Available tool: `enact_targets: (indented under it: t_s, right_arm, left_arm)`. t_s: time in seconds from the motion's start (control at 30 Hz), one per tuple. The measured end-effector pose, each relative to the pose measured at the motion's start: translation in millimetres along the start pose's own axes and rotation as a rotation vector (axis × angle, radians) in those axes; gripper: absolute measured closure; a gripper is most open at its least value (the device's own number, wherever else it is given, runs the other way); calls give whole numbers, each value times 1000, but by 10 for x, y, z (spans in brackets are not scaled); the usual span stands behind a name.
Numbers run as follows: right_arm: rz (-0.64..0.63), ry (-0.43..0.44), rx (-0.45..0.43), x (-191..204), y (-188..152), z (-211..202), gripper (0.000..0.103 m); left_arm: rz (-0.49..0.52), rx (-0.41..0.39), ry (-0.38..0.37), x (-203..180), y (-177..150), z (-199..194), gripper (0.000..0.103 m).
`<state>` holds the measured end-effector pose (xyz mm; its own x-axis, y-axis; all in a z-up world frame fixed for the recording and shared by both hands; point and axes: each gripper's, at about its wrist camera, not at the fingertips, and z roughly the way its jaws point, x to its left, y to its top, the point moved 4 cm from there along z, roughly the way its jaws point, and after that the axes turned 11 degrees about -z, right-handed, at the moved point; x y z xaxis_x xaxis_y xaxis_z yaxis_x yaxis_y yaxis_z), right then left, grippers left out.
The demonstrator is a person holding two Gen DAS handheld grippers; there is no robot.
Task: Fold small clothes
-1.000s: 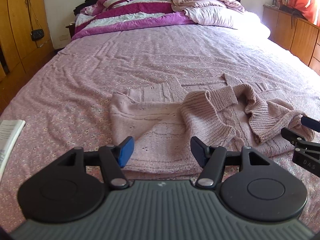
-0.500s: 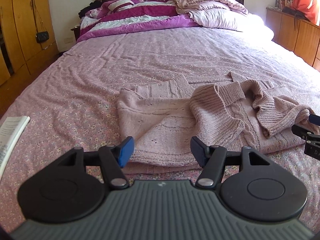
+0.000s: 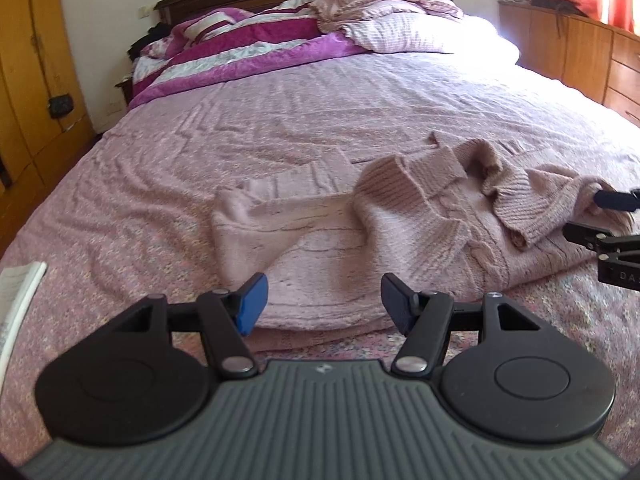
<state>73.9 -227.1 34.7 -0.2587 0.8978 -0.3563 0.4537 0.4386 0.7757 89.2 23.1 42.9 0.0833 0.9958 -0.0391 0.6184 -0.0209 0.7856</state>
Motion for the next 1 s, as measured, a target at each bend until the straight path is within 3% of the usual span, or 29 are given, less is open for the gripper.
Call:
enact_targets:
  t_s: [0.27, 0.63, 0.8, 0.9, 0.97, 1.0]
  right_arm:
    - [-150, 22, -31, 77, 78, 115, 35]
    - [-342, -20, -73, 199, 77, 150, 35]
    - [-392, 24, -89, 270, 92, 156, 35]
    - [-428, 30, -99, 322, 103, 171, 35]
    - [-428, 36, -95, 338, 105, 219, 35]
    - [-410, 49, -86, 326, 110, 248, 40]
  left_arm:
    - [136, 29, -43, -346, -128, 190, 39]
    - [284, -17, -42, -699, -158, 444, 39]
    - [323, -34, -30, -748, -181, 562, 39]
    - [305, -33, -43, -722, -193, 588, 50]
    - [293, -35, -45, -693, -181, 579, 66]
    - [287, -39, -45, -673, -165, 564, 77]
